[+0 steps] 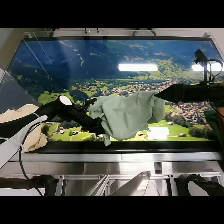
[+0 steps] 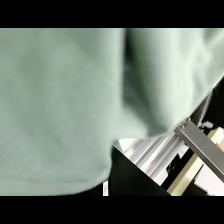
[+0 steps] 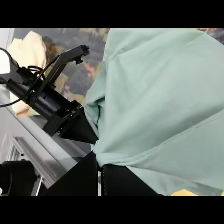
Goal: Fold the shirts.
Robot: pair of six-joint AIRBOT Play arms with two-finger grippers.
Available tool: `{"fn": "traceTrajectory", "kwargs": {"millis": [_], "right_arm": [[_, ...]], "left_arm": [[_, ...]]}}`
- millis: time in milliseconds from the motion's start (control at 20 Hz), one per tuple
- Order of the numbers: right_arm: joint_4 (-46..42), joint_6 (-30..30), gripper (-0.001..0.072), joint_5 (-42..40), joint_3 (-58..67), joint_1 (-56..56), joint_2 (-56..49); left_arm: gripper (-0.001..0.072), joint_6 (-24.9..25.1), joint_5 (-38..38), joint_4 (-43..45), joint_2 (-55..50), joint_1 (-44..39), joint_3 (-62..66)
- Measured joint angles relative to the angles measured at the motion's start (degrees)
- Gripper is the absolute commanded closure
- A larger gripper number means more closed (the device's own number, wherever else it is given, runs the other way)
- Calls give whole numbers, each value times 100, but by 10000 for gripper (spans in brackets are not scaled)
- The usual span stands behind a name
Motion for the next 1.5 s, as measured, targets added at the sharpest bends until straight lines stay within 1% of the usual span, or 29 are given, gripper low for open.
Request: {"fn": "traceTrajectory", "kwargs": {"millis": [50,200,300,400,550,650,750,850,950,1100,1200,1350,1400,1450,1500], "right_arm": [[0,-2,695,35,0,-13,26],[205,-35,696,293,55,-238,203],[656,-192,696,597,170,-586,417],[1388,-350,695,855,343,-1132,732],[2621,-518,695,1099,658,-2103,1342],[3279,-684,695,1182,938,-2621,1692],[3657,-826,695,1182,1244,-2903,1862],[3821,-901,695,1047,1449,-3047,1910],[3641,-918,695,717,1561,-3099,1917],[2658,-844,695,-33,1574,-2717,1674],[2031,-802,695,-468,1504,-2074,1252],[1075,-756,692,-1196,1386,-872,199],[787,-754,540,-1486,1366,-501,-260],[610,-739,336,-1683,1364,-249,-658],[450,-739,325,-1860,1390,-24,-1156]], "left_arm": [[685,-42,-136,20,57,-50,201],[685,-66,-640,-26,632,-57,723],[685,-63,-1021,-289,1296,118,1086],[685,-66,-1241,-627,2074,433,1464],[680,-96,-1362,-1104,3418,1217,2079],[677,-192,-1287,-1241,4249,1954,2435],[676,-260,-1228,-1305,4896,2824,2671],[676,-323,-1211,-1360,5329,3602,2697],[676,-348,-1189,-1368,5499,4122,2420],[676,-356,-1165,-1366,5219,4382,1580],[676,-146,-1113,-1355,4671,4323,933],[677,422,-1088,-1360,3467,4166,136],[675,603,-1043,-1357,2938,4146,-48],[617,734,-1032,-1364,2428,4153,-144],[360,846,-1047,-1414,1829,4183,-168]]}}
